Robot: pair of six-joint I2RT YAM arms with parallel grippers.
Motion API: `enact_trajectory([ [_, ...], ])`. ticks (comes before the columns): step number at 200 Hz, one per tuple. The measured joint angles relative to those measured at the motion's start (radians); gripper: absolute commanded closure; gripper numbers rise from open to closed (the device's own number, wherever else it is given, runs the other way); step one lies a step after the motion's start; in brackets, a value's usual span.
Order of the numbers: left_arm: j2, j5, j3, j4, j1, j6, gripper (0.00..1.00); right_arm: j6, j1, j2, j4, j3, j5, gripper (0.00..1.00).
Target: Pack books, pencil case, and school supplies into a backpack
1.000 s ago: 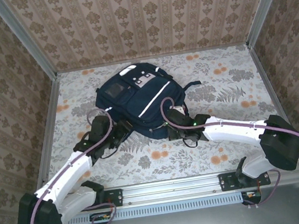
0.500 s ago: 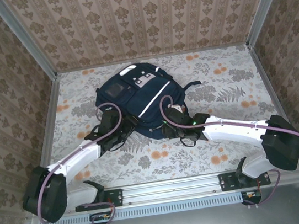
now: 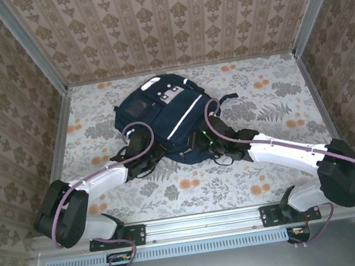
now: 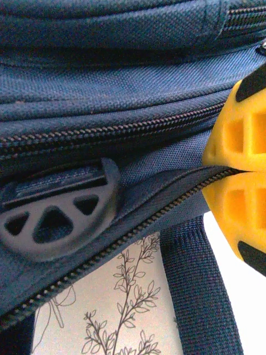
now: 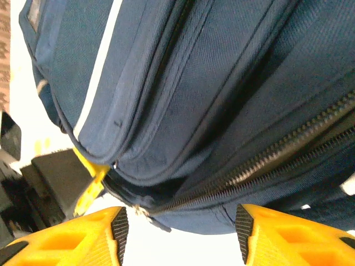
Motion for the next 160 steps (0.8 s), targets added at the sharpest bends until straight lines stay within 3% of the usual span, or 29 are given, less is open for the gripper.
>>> enact_trajectory([
  [24, -0.035, -0.019, 0.000, -0.006, -0.014, 0.000, 1.00, 0.045, -0.018, 0.052, 0.018, 0.001, -0.014, 0.46],
  [46, -0.065, -0.040, -0.003, -0.010, -0.035, 0.000, 1.00, 0.085, -0.034, 0.099, 0.027, 0.002, -0.032, 0.55],
  [61, -0.085, -0.060, -0.010, -0.013, -0.049, 0.000, 1.00, 0.105, -0.043, 0.114, 0.037, 0.002, -0.038, 0.71],
  [74, -0.107, -0.075, -0.021, -0.016, -0.062, 0.000, 1.00, 0.127, -0.052, 0.117, 0.051, 0.002, -0.046, 0.80],
  [89, -0.139, -0.090, -0.039, -0.015, -0.080, 0.000, 1.00, 0.135, -0.067, 0.116, 0.077, 0.002, -0.061, 1.00],
  [160, -0.279, -0.116, -0.152, 0.047, -0.107, -0.001, 1.00, 0.130, -0.100, 0.041, 0.147, -0.012, -0.172, 1.00],
])
